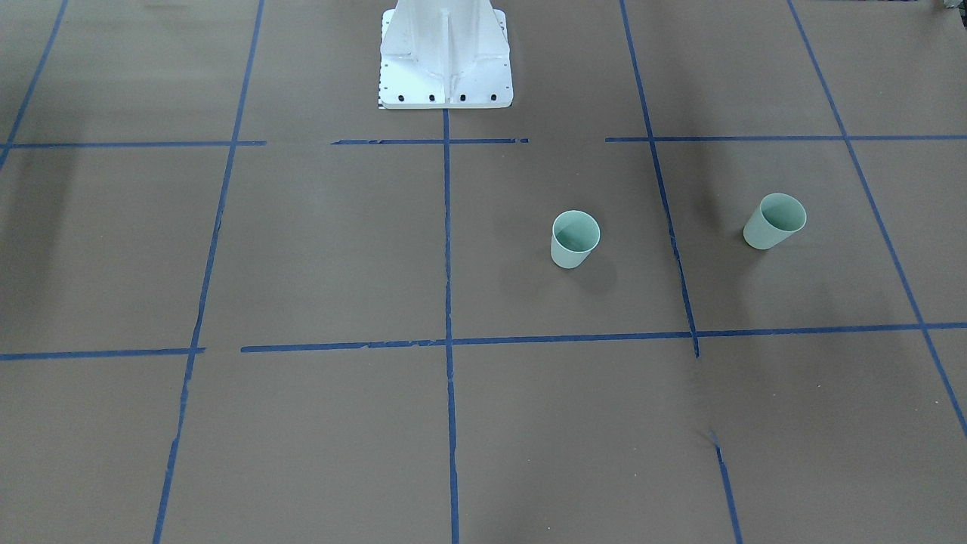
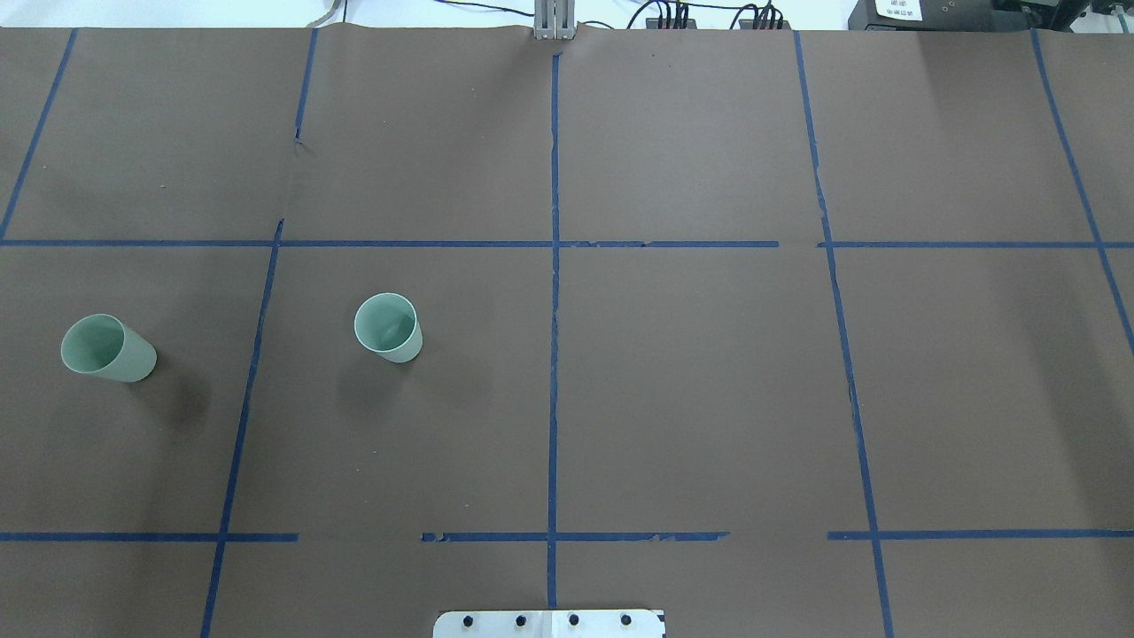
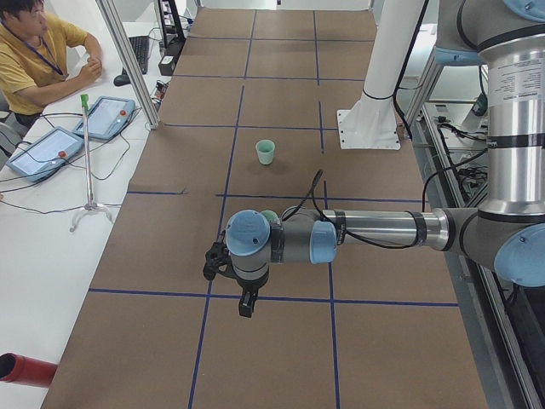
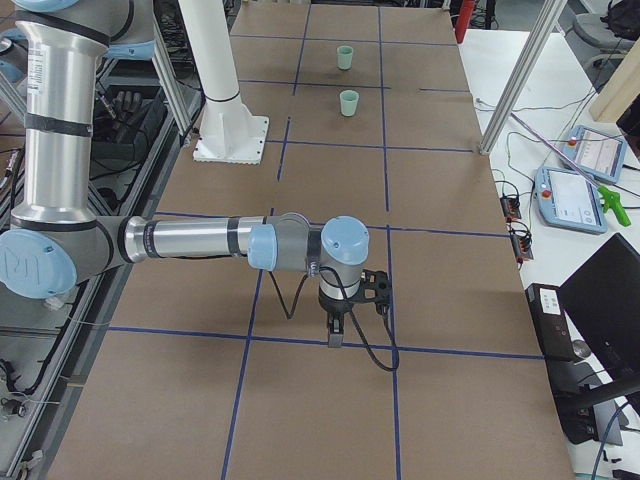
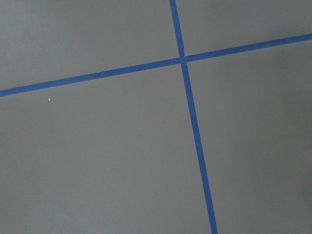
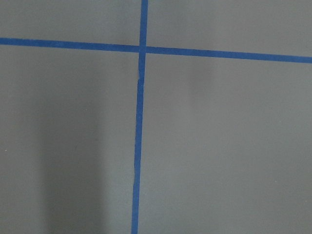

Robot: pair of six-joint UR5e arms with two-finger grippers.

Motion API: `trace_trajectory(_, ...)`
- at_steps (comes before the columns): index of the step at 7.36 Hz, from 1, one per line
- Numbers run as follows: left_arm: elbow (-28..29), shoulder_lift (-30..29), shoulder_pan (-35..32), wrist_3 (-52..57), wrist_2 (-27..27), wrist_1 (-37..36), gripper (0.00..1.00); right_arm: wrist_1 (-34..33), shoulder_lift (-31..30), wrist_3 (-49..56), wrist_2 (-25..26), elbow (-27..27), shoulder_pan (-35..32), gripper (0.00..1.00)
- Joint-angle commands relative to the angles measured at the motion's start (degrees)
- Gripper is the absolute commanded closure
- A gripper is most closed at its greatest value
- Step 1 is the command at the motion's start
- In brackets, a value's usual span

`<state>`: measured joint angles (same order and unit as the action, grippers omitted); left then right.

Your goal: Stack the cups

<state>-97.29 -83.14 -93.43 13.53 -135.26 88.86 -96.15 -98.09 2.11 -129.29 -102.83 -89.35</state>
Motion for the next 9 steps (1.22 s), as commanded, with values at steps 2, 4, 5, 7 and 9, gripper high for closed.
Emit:
trace_trajectory(2, 0.3, -0.1, 0.1, 0.1, -0.2, 0.1, 0.00, 0.0, -0.1, 0.0, 0.0, 0.0, 0.1, 0.00)
trace_trajectory(4, -1.3, -1.0, 0.9, 0.6, -0.5, 1.5, 0.00, 0.0, 0.0, 0.0, 0.0, 0.0, 0.0, 0.00)
trace_trajectory(5, -2.0, -0.8, 3.2, -0.6, -0.6, 5.5, 0.00, 0.0, -0.1, 0.0, 0.0, 0.0, 0.0, 0.00)
trace_trajectory(7, -4.5, -1.0, 10.6, -21.5, -0.3, 11.9, 0.00, 0.0, 0.0, 0.0, 0.0, 0.0, 0.1, 0.00)
trace_trajectory(9, -4.3, -0.4, 20.5, -43.3, 0.4, 26.5, 0.00, 0.0, 0.0, 0.0, 0.0, 0.0, 0.0, 0.00)
